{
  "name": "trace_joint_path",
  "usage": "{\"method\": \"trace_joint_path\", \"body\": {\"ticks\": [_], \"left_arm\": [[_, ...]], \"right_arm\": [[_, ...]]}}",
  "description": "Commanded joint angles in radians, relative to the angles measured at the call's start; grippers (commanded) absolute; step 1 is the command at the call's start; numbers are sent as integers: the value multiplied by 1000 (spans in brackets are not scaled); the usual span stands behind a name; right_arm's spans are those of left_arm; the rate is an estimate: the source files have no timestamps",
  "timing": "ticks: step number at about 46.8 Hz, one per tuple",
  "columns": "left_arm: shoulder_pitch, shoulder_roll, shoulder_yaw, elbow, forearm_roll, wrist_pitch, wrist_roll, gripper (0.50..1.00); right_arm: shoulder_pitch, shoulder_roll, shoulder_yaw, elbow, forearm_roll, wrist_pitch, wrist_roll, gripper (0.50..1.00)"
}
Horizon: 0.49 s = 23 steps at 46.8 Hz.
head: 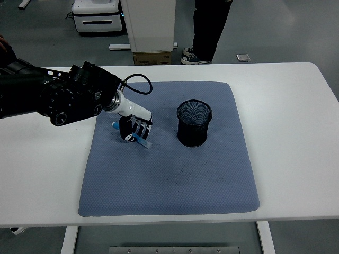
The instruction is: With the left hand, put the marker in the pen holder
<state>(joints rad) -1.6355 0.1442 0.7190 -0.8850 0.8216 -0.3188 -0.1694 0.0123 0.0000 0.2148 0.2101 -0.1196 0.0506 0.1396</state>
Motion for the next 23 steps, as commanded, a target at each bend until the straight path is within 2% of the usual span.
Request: {"method": "trace_joint_path", "body": {"ticks": [1,23], "left_arm": [[-3,2,-1,0,-13,0,-1,500],[-7,2,-20,9,-29,4,-4,500]], "right_arm": [[0,0,0,0,0,0,0,1000],[0,0,0,0,0,0,0,1000]]}}
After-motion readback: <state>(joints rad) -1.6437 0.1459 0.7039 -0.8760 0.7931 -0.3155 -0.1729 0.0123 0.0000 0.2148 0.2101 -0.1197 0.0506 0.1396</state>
